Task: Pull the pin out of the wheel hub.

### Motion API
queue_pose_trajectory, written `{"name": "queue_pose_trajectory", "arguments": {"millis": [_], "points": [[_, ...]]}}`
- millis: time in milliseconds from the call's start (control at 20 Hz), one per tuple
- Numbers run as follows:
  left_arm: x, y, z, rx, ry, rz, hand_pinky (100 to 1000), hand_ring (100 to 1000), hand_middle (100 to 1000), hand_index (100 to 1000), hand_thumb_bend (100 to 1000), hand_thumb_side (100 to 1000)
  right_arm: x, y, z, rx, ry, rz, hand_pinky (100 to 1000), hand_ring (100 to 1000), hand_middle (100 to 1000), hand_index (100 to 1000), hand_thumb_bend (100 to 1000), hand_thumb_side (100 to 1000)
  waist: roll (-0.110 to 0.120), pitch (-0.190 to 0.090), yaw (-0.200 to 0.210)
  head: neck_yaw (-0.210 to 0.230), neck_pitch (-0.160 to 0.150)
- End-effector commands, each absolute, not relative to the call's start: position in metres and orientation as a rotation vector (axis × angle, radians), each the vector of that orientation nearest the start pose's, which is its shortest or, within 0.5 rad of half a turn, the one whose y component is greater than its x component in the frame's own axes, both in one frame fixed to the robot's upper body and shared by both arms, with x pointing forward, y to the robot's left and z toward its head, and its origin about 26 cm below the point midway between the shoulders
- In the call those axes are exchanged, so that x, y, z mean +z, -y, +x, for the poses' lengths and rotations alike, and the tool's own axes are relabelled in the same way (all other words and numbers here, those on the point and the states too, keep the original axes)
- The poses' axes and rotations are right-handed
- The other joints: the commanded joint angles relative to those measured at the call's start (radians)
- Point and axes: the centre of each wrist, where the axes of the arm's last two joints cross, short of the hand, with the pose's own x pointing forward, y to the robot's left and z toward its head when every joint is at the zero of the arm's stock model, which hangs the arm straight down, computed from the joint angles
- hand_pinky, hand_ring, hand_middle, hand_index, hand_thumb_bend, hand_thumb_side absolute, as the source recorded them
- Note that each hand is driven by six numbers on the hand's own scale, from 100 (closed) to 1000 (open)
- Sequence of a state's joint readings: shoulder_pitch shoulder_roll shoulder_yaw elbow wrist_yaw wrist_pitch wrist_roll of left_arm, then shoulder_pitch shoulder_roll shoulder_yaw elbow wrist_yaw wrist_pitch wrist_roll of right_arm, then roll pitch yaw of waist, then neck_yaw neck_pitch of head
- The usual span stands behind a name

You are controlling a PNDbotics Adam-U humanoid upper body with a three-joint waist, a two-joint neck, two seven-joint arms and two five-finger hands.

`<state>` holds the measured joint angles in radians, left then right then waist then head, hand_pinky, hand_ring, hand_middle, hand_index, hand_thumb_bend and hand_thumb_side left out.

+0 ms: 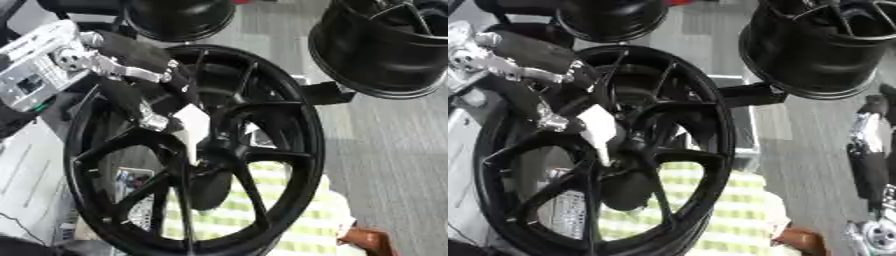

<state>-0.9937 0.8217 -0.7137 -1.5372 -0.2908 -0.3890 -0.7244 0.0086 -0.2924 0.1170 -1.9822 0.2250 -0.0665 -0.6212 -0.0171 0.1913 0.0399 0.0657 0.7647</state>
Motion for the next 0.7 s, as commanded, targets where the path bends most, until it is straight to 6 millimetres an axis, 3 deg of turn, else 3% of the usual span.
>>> {"name": "queue_pose_trajectory", "arguments": {"millis": [50, 200, 250, 300, 700], "points": [[0.293, -0.207, 0.386, 2.920, -1.424, -0.373, 864, 815, 774, 846, 298, 917, 0.110, 0.258, 0.258, -0.119, 2.144, -0.655, 898, 808, 637, 778, 100, 656, 0.002, -0.017, 0.000, -0.011, 0.005], [0.298, -0.204, 0.383, 2.902, -1.435, -0.378, 865, 818, 778, 849, 314, 938, 0.110, 0.258, 0.258, -0.119, 2.143, -0.654, 898, 808, 637, 778, 100, 656, 0.003, -0.019, 0.000, -0.019, 0.005], [0.298, -0.203, 0.382, 2.897, -1.432, -0.375, 866, 821, 785, 851, 360, 947, 0.110, 0.258, 0.258, -0.120, 2.143, -0.654, 898, 808, 637, 778, 100, 662, 0.003, -0.020, 0.000, -0.021, 0.005], [0.299, -0.201, 0.381, 2.892, -1.426, -0.372, 866, 822, 788, 851, 329, 942, 0.110, 0.258, 0.258, -0.120, 2.143, -0.654, 898, 808, 637, 778, 100, 655, 0.003, -0.020, 0.000, -0.022, 0.005], [0.293, -0.196, 0.372, 2.881, -1.372, -0.333, 866, 827, 790, 853, 335, 956, 0.110, 0.259, 0.258, -0.122, 2.144, -0.652, 898, 807, 637, 777, 100, 655, 0.005, -0.022, -0.002, -0.026, 0.005]]}}
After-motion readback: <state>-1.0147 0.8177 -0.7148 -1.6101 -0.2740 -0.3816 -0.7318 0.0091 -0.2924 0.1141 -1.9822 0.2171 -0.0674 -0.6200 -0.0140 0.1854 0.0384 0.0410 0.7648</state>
